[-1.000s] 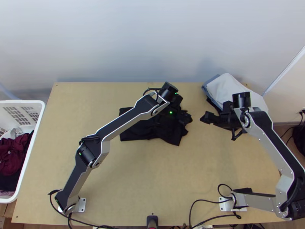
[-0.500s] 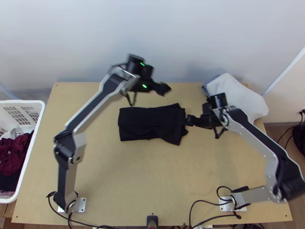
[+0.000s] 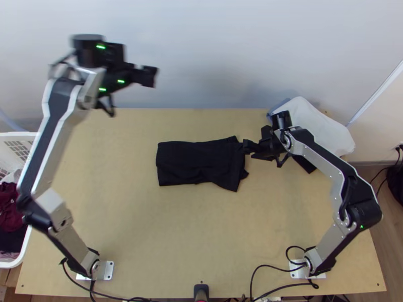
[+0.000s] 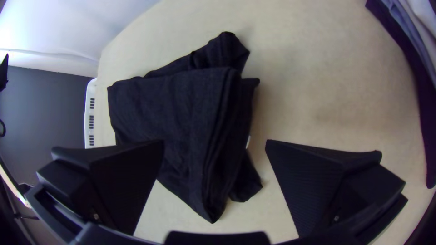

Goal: Fold the t-shirt

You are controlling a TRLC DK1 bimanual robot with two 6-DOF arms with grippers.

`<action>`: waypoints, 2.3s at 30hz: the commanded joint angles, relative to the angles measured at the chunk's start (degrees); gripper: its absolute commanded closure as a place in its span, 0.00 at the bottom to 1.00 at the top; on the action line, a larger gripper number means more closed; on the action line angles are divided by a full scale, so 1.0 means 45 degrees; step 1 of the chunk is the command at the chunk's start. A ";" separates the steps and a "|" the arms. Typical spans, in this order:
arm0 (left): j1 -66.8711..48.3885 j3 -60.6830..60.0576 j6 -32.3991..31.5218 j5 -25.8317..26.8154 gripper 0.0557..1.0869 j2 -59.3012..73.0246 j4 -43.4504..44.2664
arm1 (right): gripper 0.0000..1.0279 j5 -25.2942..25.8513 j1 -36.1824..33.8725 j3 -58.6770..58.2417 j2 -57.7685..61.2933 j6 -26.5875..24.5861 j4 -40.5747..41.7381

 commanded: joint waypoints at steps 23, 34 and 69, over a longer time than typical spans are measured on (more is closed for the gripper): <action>0.4149 -0.0036 0.0895 -0.0275 0.04 -0.3793 -0.2180 | 0.03 -0.1682 0.1874 0.3730 0.4692 0.0490 -0.0228; 0.4969 -0.0641 0.0719 -0.0275 0.04 -0.4477 -0.2258 | 0.89 -0.1741 0.2694 0.5449 0.5200 0.1213 -0.0775; 0.5496 -0.0993 0.0719 -0.0294 0.04 -0.4672 -0.2219 | 0.97 -0.2503 -0.4825 1.0234 0.0336 0.6897 0.1999</action>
